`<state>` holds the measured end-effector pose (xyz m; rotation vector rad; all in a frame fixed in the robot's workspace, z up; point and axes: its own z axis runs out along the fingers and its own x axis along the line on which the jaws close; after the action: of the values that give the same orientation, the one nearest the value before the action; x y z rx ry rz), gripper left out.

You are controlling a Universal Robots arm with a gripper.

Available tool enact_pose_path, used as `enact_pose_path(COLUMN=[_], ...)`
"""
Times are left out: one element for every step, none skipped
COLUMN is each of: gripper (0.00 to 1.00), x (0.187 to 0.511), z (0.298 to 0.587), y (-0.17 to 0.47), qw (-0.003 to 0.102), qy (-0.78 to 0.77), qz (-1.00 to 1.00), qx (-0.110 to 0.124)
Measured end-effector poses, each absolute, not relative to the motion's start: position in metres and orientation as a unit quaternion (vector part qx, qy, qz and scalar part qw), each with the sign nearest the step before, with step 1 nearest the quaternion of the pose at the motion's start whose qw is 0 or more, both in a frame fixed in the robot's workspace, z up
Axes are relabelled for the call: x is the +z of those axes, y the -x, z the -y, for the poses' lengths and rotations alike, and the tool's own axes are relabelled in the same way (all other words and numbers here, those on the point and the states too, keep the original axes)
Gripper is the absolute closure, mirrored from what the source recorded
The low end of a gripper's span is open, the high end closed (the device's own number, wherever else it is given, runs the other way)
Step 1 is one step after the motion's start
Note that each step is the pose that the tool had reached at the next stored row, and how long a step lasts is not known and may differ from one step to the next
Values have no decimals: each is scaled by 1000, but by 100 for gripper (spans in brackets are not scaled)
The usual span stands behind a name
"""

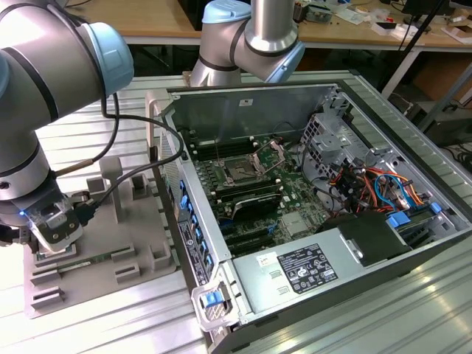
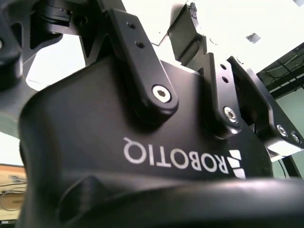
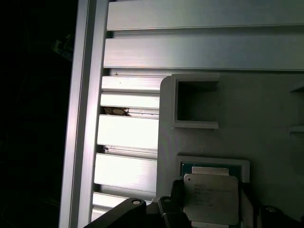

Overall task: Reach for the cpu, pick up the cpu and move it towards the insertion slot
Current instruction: 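Pick up the cpu and move it towards the insertion slot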

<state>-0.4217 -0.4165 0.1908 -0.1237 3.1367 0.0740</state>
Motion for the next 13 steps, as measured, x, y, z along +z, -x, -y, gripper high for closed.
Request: enact_pose_path(gripper=[45,45,45,45,45,45,45,45,45,45,45,45,45], x=[191,192,192,192,193,194,197,201,206,210,210,211,211], z=[417,417,417,417,417,417,417,417,417,417,417,417,417], y=[422,422,422,422,422,422,422,422,422,422,422,422,422], qw=[1,1,1,1,1,1,1,1,1,1,1,1,1], qy=[39,39,39,39,39,39,39,39,39,39,39,39,39], qz=[-999,-999,-999,-999,-999,-999,-999,-999,-999,-999,-999,-999,-999], qx=[24,24,24,24,24,24,24,24,24,24,24,24,24])
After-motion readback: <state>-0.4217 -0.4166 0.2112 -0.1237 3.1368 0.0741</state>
